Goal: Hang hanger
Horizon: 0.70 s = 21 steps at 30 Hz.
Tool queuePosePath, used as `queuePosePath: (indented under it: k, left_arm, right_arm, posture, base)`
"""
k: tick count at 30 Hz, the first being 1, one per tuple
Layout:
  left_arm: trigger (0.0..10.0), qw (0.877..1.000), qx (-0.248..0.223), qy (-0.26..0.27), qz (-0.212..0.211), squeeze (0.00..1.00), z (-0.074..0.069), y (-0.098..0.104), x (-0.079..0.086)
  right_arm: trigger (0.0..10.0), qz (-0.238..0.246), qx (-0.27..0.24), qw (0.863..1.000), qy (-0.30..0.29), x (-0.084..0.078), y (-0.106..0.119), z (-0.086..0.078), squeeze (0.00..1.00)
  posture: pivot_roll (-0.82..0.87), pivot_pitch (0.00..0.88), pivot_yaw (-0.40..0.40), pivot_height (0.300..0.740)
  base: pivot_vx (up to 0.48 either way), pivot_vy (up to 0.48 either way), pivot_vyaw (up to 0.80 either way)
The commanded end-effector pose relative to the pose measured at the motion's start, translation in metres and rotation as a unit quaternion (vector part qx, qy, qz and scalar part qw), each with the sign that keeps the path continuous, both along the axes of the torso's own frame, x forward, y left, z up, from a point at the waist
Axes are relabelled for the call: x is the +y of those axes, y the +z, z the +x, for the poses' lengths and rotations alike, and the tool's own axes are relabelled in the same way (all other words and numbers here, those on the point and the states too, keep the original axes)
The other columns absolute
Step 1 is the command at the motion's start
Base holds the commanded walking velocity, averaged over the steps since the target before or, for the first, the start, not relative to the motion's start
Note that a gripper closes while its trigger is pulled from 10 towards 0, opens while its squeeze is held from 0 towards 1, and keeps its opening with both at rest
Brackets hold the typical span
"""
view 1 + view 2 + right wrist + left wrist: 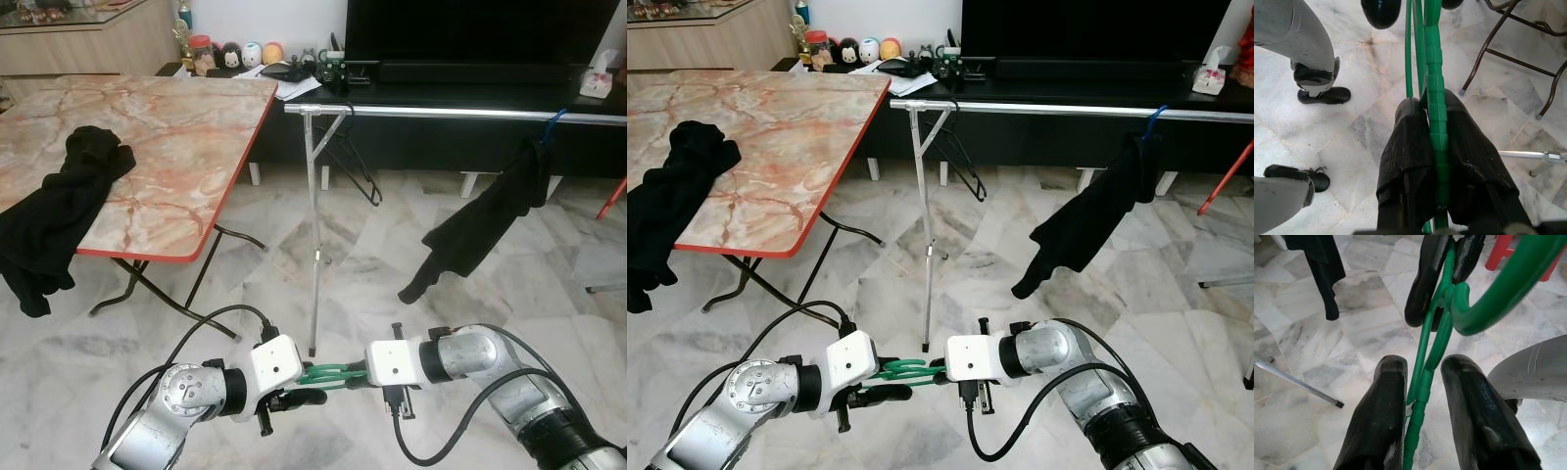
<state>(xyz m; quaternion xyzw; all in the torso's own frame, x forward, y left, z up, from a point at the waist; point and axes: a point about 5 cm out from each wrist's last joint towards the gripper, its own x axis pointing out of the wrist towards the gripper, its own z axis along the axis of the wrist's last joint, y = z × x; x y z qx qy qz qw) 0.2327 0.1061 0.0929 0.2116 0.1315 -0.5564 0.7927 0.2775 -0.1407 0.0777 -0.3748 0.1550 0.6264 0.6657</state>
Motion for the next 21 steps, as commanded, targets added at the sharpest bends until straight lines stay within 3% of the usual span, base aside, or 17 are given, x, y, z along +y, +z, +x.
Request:
queuePosePath:
  k: [1, 19, 20, 21]
  left_arm:
    - [0.0, 1.0, -0.001, -0.006, 0.012, 0.0, 0.0011, -0.0016, 0.0008]
    - [0.0, 1.0, -0.005, -0.02, 0.021, 0.0, 0.0029, -0.0026, -0.0007]
    - [0.0, 1.0, -0.005, -0.021, 0.021, 0.0, 0.0026, -0.0026, -0.0003]
    - [0.0, 1.0, -0.005, -0.021, 0.021, 0.0, 0.0026, -0.0026, -0.0003]
  right_arm:
    - [10.0, 0.006, -0.019, 1.0, 0.003, 0.0041, 0.0099, 0.0059, 0.0]
    - [10.0, 0.02, -0.014, 1.0, 0.005, 0.0084, 0.012, 0.0085, 0.0]
    - [10.0, 0.025, -0.006, 1.0, 0.006, 0.0085, 0.0114, 0.0075, 0.1]
    - [10.0, 0.025, -0.006, 1.0, 0.006, 0.0085, 0.0114, 0.0075, 0.1]
  posture:
    - [-0.1, 0.0, 0.027, 0.74]
    - [-0.1, 0.0, 0.031, 0.74]
    - [-0.1, 0.0, 0.031, 0.74]
    - [-0.1, 0.0, 0.031, 0.74]
  base:
    - [0.0, 0.0, 0.0]
    - [0.0, 0.0, 0.0]
    - [0.0, 0.0, 0.0]
    - [0.0, 0.0, 0.0]
